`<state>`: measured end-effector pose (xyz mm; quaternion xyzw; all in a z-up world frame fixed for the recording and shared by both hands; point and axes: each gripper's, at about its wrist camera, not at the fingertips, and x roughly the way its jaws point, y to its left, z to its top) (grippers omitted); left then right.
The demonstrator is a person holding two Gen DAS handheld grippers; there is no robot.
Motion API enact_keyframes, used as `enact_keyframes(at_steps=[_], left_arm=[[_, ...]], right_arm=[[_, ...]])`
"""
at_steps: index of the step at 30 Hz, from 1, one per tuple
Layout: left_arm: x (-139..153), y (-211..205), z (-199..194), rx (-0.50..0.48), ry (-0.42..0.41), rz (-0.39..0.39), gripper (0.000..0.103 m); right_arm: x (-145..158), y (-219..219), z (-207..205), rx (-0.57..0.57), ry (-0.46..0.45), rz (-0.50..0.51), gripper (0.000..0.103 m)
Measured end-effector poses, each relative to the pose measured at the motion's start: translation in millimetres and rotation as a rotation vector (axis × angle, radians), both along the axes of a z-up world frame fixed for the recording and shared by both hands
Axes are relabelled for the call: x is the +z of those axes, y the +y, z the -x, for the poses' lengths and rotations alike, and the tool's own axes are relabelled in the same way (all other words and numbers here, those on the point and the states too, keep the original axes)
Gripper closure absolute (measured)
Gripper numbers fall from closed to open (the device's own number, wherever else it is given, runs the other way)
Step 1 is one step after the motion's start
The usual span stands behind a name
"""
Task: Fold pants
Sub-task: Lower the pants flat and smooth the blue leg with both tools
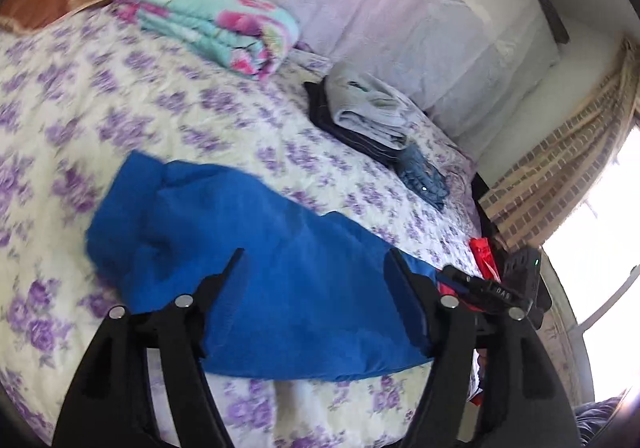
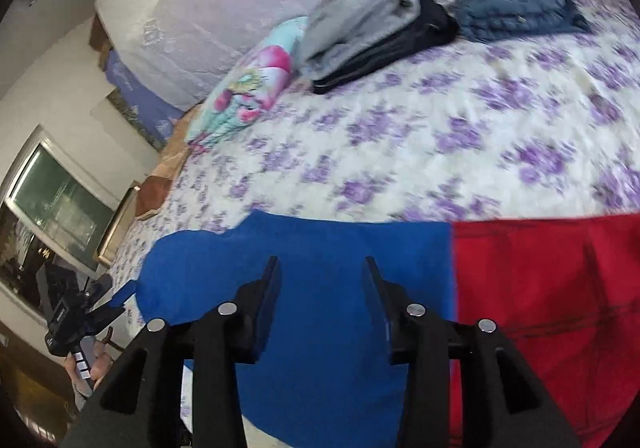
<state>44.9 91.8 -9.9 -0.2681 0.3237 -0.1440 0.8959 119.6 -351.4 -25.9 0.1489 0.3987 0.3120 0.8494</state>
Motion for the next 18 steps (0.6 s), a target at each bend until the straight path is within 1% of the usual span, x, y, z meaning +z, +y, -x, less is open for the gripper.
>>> enact_keyframes(at_steps=[2, 4, 6, 7, 8, 9, 10, 12, 13, 14, 15, 16, 17, 18], left_arm=[[-2.9, -15.8, -7.2, -0.039, 0.008, -0.017, 0.034], [-15.1, -28.4, -14.6, -0.069, 0.050, -0.038, 0.034], [-32.0, -34.7, -19.0, -0.085, 0.099, -0.047, 0.034], [-43.3, -33.3, -20.1, -0.078, 0.130, -0.047, 0.034], [-49.1, -32.3, -19.7, -0.075, 0.140, -0.041, 0.034], [-55.2, -29.7, -18.4, -0.080, 0.142, -0.025, 0.034], [-57.5, -27.5, -16.7, -0.088, 0.134, -0.018, 0.034], [-57.5, -25.2, -13.7, -0.101, 0.123, -0.018, 0.034], [-57.4, -23.8, -12.8, -0.106, 0.125, -0.015, 0.034], [-57.5, -22.2, -12.6, -0.110, 0.129, -0.010, 0.034], [-56.6, -20.2, -10.7, -0.113, 0.134, -0.006, 0.034], [-54.3, -18.4, -7.9, -0.111, 0.132, -0.001, 0.034], [-49.7, -17.4, -4.6, -0.104, 0.125, 0.002, 0.034], [-44.7, -16.5, -1.2, -0.096, 0.115, 0.004, 0.033]], right_arm=[[11.1, 30.4, -2.1, 0.074, -0.018, -0.032, 0.056], [15.2, 59.8, -6.9, 0.139, -0.012, -0.061, 0.054], [14.6, 87.7, -12.5, 0.177, 0.006, -0.079, 0.053], [12.4, 100.0, -15.5, 0.197, 0.017, -0.089, 0.052], [9.4, 110.0, -18.7, 0.214, 0.036, -0.097, 0.052], [4.9, 120.3, -23.9, 0.220, 0.057, -0.098, 0.051], [-1.4, 127.6, -28.5, 0.221, 0.082, -0.095, 0.048], [-21.6, 142.3, -44.0, 0.221, 0.140, -0.054, 0.047], [-32.4, 144.9, -51.9, 0.196, 0.158, -0.019, 0.051], [-44.6, 140.8, -61.7, 0.161, 0.180, 0.005, 0.057], [-51.2, 134.6, -67.4, 0.146, 0.197, -0.008, 0.072], [-52.4, 125.8, -72.2, 0.121, 0.216, -0.037, 0.075], [-50.0, 118.0, -72.8, 0.091, 0.218, -0.056, 0.074], [-44.8, 112.6, -71.6, 0.067, 0.202, -0.066, 0.067]])
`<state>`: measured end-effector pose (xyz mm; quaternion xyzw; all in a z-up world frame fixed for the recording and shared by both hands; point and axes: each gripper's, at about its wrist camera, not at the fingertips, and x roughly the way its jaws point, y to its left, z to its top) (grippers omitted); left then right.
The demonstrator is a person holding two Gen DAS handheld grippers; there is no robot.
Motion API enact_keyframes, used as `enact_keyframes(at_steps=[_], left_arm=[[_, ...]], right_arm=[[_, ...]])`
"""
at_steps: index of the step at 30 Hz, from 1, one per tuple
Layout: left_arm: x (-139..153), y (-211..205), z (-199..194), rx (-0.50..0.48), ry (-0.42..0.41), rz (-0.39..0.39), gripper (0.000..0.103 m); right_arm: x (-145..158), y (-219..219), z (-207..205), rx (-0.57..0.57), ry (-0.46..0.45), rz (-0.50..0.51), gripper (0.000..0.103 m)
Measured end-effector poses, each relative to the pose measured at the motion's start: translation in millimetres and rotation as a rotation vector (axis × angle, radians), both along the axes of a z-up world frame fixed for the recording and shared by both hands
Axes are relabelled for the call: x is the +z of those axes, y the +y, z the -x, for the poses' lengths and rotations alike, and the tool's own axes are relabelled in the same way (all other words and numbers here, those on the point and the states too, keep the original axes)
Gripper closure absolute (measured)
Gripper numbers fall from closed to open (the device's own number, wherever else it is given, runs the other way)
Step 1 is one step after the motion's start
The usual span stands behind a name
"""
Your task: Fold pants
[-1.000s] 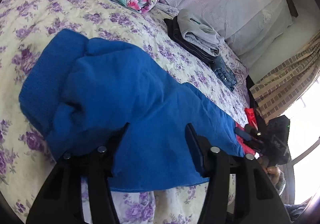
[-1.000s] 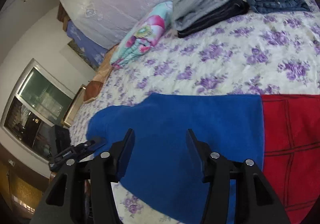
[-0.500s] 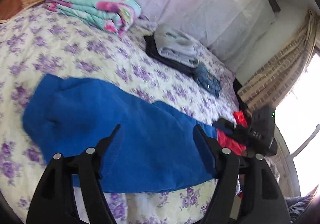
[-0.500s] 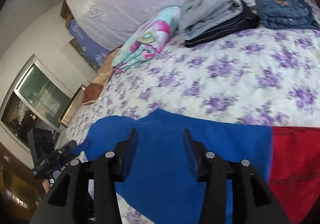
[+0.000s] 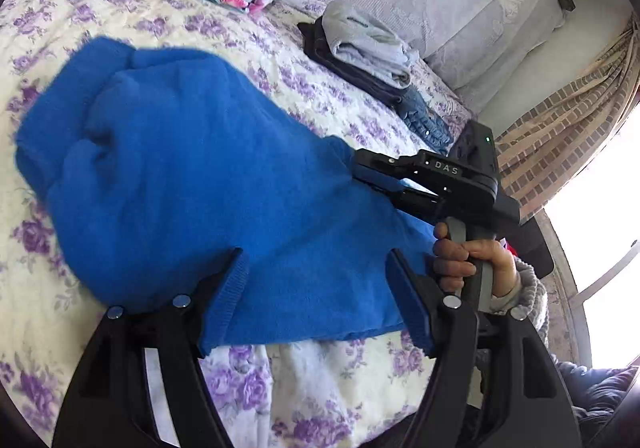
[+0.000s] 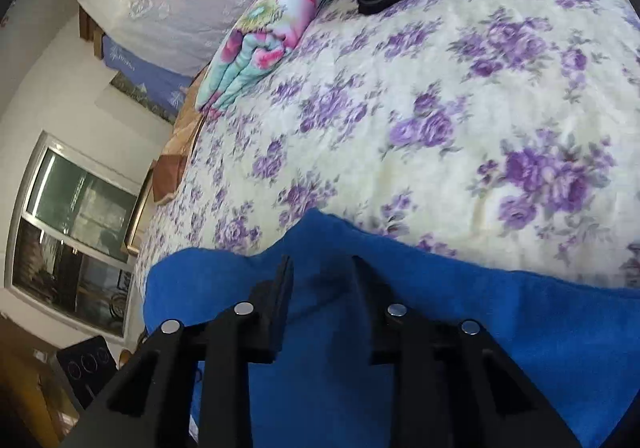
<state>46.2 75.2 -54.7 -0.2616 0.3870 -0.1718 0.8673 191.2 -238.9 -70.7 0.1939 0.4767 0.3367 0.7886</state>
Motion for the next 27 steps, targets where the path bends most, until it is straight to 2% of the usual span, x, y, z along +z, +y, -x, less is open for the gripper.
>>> enact_keyframes(at_steps=[1, 4, 7, 9, 10, 11, 12, 13, 15, 18, 22, 23, 24, 25, 26, 27], left_arm=[[6.9, 0.4, 2.7, 0.006, -0.018, 0.000, 0.032], [25.4, -3.1, 2.6, -0.001, -0.080, -0.003, 0.024], [29.7, -2.5, -13.1, 0.032, -0.097, -0.036, 0.020], [15.6, 7.9, -27.0, 0.102, -0.028, -0.069, 0.021], [6.2, 13.3, -32.0, 0.110, 0.001, -0.047, 0.023], [-1.2, 18.6, -32.6, 0.107, 0.006, -0.021, 0.026], [-1.8, 20.3, -28.2, 0.103, -0.017, -0.023, 0.027], [0.1, 19.1, -24.2, 0.093, -0.027, -0.033, 0.027], [6.0, 17.5, -15.4, 0.098, -0.040, -0.035, 0.026], [16.4, 11.4, -6.2, 0.070, -0.080, -0.026, 0.024], [13.7, -5.9, -5.4, 0.000, -0.101, -0.033, 0.016], [5.0, -8.7, -9.1, 0.005, -0.075, -0.049, 0.016], [-5.1, -8.4, -13.9, 0.013, -0.041, -0.057, 0.016], [-11.2, -7.9, -16.5, 0.015, -0.024, -0.050, 0.016], [-13.7, -6.7, -15.5, 0.016, -0.033, -0.043, 0.017], [-10.6, -6.6, -11.8, 0.016, -0.045, -0.046, 0.017]], right_arm=[[7.1, -3.7, 3.2, -0.013, -0.026, -0.010, 0.057], [23.0, -5.0, 17.9, 0.014, -0.071, -0.053, 0.050], [17.3, 9.1, 25.5, 0.070, -0.051, -0.050, 0.044], [2.3, 17.3, 15.9, 0.057, -0.022, -0.005, 0.046], [-6.9, 17.3, 10.6, 0.050, -0.009, 0.010, 0.056], [-10.5, 13.7, 8.2, 0.041, -0.018, 0.009, 0.061], [-8.3, 8.4, 10.8, 0.029, -0.025, 0.008, 0.061], [-2.1, 1.4, 16.6, 0.016, -0.037, 0.001, 0.053], [10.2, -18.0, 33.5, -0.013, -0.089, -0.009, 0.044], [22.0, -59.6, 62.0, -0.048, -0.138, -0.025, 0.042], [16.7, -131.1, 92.7, -0.196, -0.116, -0.034, 0.036], [10.8, -150.1, 98.0, -0.236, -0.104, -0.042, 0.036], [4.1, -166.4, 99.9, -0.267, -0.099, -0.050, 0.042], [-2.8, -182.7, 101.0, -0.295, -0.092, -0.070, 0.065], [-9.4, -200.9, 103.2, -0.335, -0.058, -0.102, 0.071], [-11.9, -218.3, 108.8, -0.380, -0.028, -0.143, 0.071]])
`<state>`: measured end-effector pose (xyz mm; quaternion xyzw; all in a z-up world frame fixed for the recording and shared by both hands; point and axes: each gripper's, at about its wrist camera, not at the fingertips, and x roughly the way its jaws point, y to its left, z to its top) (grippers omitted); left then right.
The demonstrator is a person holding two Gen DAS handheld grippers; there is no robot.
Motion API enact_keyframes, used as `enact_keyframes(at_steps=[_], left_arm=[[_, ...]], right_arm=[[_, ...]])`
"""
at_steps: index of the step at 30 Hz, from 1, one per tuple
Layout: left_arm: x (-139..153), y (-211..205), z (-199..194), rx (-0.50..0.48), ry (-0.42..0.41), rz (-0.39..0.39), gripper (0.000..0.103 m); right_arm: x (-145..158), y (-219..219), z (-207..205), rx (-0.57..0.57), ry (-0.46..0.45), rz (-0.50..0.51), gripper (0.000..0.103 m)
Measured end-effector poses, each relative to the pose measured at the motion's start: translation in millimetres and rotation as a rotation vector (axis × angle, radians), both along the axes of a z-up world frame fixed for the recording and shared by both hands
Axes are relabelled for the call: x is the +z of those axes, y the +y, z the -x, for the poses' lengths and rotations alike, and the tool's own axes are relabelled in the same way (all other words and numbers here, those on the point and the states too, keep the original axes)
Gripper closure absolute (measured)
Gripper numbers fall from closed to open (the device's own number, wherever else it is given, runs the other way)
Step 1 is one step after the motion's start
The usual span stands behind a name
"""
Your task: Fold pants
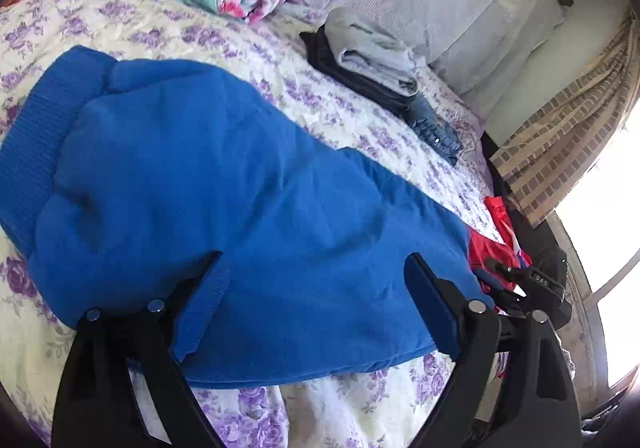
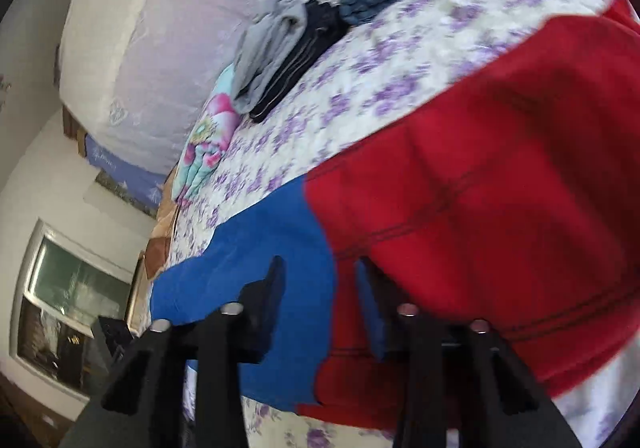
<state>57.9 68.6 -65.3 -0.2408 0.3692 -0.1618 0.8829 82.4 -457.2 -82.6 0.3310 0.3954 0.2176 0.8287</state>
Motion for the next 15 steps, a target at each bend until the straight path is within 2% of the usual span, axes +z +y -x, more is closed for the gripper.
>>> enact_keyframes(at_steps=[2, 3, 5, 7, 11, 15], left_arm=[[6.1, 0.1, 5.3, 0.018, 0.002, 0.000, 0.017], [10.4, 1.2, 9.0, 0.031, -0.004, 0.009, 0.017], [18.2, 0.9, 13.8, 0.038, -0.022, 0.015, 0.017], [24.0, -4.1, 17.5, 0.036, -0.041, 0.012, 0.016], [25.3, -24.8, 18.2, -0.002, -0.038, 0.042, 0.016], [24.8, -59.2, 11.9, -0.072, -0.005, 0.006, 0.016]], right_arm=[[8.1, -22.6, 15.8, -0.039, -0.025, -0.069, 0.052], [16.4, -33.8, 27.2, -0.073, -0.056, -0.060, 0.039], [34.3, -57.8, 50.7, -0.145, -0.121, -0.017, 0.038], [39.5, -80.9, 67.4, -0.199, -0.127, -0.020, 0.038], [19.8, -118.4, 82.7, -0.305, -0.057, -0.038, 0.037], [-2.1, -129.7, 71.6, -0.329, 0.004, -0.132, 0.037]])
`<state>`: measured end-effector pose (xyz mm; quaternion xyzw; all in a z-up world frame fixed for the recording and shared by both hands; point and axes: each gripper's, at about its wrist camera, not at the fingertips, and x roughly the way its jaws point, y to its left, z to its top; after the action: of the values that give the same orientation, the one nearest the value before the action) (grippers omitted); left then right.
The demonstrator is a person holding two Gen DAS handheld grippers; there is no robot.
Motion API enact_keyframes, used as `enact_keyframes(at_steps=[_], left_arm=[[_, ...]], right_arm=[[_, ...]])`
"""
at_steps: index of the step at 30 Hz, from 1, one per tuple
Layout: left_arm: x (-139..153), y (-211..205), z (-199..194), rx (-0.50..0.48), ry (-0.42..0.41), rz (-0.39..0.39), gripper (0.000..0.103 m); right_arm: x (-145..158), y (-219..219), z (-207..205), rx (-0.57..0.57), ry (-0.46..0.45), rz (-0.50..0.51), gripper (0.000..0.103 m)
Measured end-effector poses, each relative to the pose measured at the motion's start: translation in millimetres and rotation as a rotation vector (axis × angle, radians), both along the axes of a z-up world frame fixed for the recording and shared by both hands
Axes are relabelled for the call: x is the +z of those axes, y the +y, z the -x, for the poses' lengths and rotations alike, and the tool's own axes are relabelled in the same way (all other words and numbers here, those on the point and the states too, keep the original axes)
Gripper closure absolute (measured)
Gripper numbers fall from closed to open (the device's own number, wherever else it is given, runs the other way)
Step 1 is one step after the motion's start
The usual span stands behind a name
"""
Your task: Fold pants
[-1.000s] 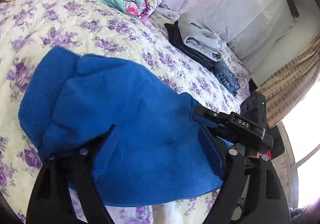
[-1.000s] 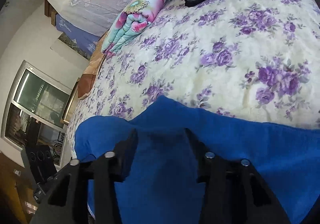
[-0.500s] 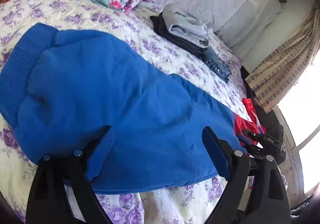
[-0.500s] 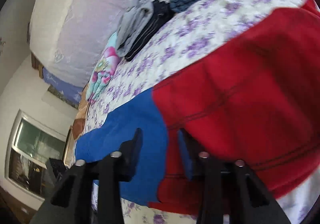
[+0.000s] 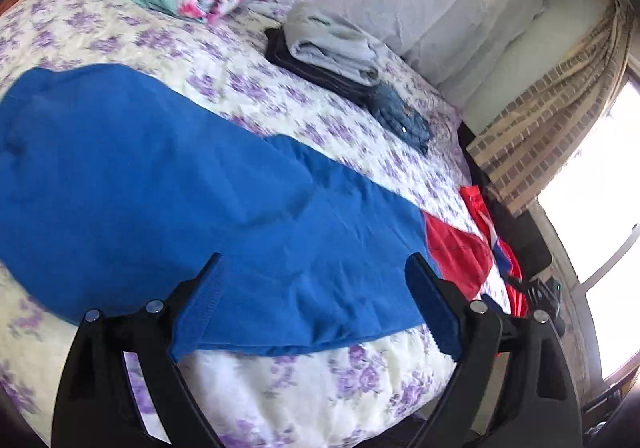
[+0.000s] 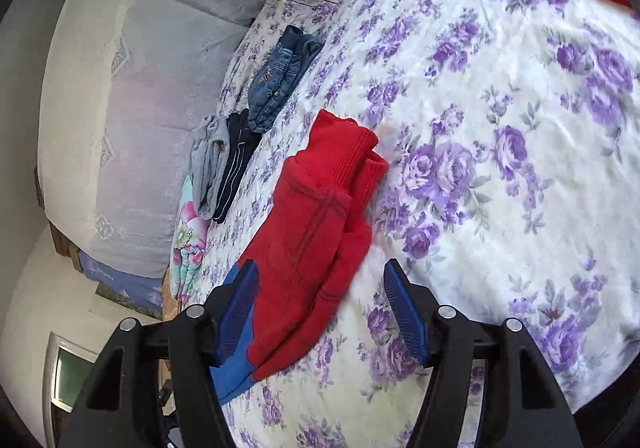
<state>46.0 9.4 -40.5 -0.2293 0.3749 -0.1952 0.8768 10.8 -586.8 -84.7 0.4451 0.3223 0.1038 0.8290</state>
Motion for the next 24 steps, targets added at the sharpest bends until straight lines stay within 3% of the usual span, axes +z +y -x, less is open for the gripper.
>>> enact_keyframes(at_steps=[9, 12, 16, 18, 19, 20, 22, 24], left_arm=[[8.1, -90.5, -36.1, -0.096, -0.005, -0.112, 0.016], [2.5, -110.0, -44.9, -0.074, -0.016, -0.169, 0.016], [-5.6, -100.2, -53.8, -0.037, -0.015, -0.214, 0.016], [-25.0, -85.8, -68.3, -0.050, 0.098, -0.267, 0.015], [-34.6, -76.4, -68.8, -0.083, 0.114, -0.242, 0.017], [-34.3, -68.9, -58.3, -0.105, 0.049, -0.223, 0.018], [-30.8, -67.2, -40.2, -0.109, 0.010, -0.251, 0.017], [-22.1, -66.4, -20.6, -0.075, -0.049, -0.255, 0.016]], right_arm=[[-7.1, 6.0, -32.6, -0.042, -0.007, 0.013, 0.038], [-5.5, 5.8, -33.4, -0.046, -0.019, 0.009, 0.035], [-4.3, 8.0, -33.3, -0.032, -0.030, 0.034, 0.033], [-2.9, 8.1, -32.2, -0.024, -0.035, 0.040, 0.033], [-2.6, 5.8, -28.1, -0.037, -0.042, 0.030, 0.033], [-1.8, 1.8, -22.9, -0.067, -0.054, 0.018, 0.033], [4.9, -4.9, -8.3, -0.156, -0.090, 0.036, 0.033], [28.0, -0.9, 5.9, -0.245, -0.162, 0.145, 0.033]])
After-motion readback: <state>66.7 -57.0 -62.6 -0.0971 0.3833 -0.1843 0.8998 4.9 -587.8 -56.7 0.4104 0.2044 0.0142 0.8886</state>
